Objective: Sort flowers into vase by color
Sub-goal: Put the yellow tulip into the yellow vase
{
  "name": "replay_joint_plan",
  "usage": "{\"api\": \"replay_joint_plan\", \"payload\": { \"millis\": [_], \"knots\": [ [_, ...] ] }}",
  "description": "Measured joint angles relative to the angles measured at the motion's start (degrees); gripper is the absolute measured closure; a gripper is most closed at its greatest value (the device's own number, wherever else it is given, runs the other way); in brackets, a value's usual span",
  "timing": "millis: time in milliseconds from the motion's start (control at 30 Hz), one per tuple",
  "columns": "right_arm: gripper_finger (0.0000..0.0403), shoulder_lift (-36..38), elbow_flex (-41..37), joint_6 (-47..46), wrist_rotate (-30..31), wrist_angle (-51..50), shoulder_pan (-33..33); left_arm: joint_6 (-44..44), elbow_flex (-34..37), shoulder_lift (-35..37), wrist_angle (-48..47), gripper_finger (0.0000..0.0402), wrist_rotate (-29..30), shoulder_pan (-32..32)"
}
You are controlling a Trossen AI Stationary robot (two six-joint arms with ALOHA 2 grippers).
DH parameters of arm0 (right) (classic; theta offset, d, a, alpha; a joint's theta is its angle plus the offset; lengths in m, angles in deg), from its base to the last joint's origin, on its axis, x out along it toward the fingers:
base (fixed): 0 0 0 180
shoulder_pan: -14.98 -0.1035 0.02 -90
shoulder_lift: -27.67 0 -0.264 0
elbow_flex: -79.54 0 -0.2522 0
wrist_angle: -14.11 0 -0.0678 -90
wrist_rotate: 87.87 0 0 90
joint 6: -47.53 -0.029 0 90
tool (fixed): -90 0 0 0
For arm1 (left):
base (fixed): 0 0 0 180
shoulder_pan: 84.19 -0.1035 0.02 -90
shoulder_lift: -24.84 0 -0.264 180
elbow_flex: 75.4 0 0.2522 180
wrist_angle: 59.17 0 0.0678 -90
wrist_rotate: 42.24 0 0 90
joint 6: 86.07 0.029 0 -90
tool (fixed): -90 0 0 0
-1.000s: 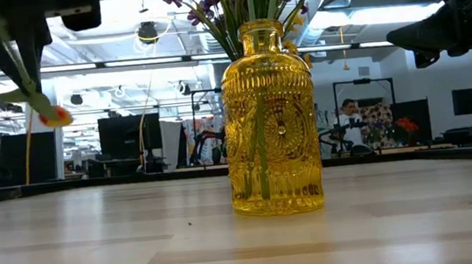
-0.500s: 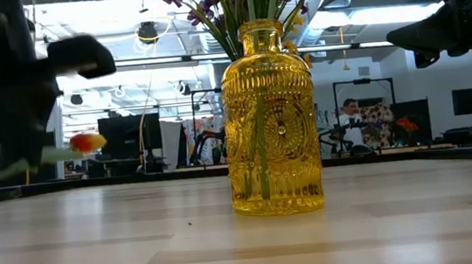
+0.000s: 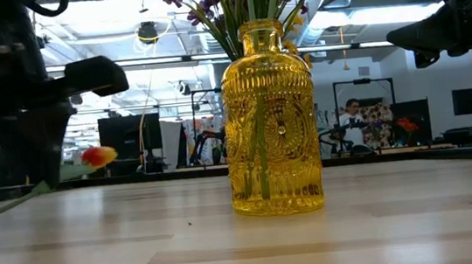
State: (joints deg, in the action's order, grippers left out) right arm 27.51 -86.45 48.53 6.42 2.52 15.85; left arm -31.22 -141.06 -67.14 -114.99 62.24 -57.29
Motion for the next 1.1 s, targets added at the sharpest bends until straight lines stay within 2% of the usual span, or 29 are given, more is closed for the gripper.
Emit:
{"api": "replay_joint_plan", "payload": {
  "millis": [200, 433, 633, 767, 933, 1100],
  "knots": [
    [0.036, 0.0, 0.0, 0.0, 0.0, 0.0, 0.0, -1.0, 0.0, 0.0, 1.7, 0.039, 2.3, 0.0],
    [0.036, 0.0, 0.0, 0.0, 0.0, 0.0, 0.0, -1.3, 0.0, 0.0, 3.4, 0.0335, 2.4, 0.0],
    [0.036, 0.0, 0.0, 0.0, 0.0, 0.0, 0.0, -8.1, 0.0, 0.0, 4.0, 0.031, 3.3, 0.0],
    [0.036, 0.0, 0.0, 0.0, 0.0, 0.0, 0.0, -12.3, 0.0, 0.0, 4.9, 0.0308, 6.5, 0.0],
    [0.036, 0.0, 0.0, 0.0, 0.0, 0.0, 0.0, -24.8, 0.0, 0.0, 4.9, 0.0308, 9.9, 0.0],
    [0.036, 0.0, 0.0, 0.0, 0.0, 0.0, 0.0, -39.9, -1.3, 0.1, 2.3, 0.0307, 9.9, 0.1]
  ]
}}
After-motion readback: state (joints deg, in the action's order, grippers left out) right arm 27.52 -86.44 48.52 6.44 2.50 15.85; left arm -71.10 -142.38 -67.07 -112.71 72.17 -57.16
